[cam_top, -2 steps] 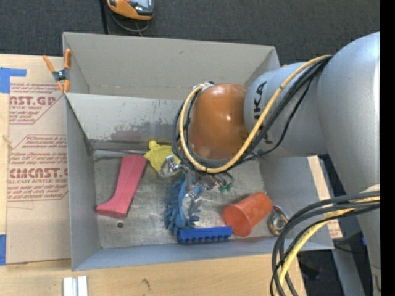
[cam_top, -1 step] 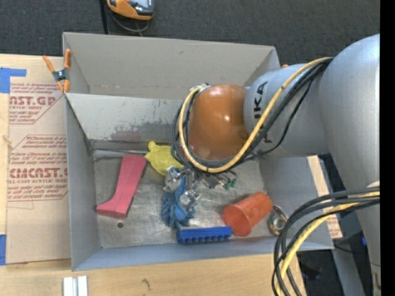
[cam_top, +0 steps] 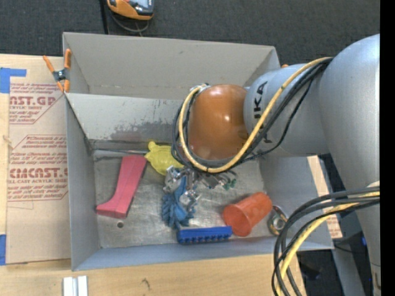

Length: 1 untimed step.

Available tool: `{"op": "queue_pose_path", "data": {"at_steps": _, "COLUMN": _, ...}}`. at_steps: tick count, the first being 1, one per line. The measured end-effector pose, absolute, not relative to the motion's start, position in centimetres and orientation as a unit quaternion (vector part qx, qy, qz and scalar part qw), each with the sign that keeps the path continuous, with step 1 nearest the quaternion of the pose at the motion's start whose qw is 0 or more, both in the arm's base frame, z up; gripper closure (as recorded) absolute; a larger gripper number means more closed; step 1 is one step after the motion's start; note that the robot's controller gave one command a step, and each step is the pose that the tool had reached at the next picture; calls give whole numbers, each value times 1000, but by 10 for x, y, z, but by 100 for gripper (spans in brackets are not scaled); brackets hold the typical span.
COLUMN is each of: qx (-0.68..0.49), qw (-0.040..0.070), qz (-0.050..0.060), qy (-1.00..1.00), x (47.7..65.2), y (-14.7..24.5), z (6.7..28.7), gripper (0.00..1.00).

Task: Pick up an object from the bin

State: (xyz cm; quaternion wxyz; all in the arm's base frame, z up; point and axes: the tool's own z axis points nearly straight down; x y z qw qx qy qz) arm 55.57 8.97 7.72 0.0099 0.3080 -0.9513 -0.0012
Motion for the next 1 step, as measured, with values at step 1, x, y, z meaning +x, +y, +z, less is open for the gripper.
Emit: {"op": "queue_pose_path", "data": {"at_steps": 1, "qx": 308, "qw": 10, "qz": -1, "qy": -951, "x": 555, "y": 90, "z": 79, "gripper": 100}}
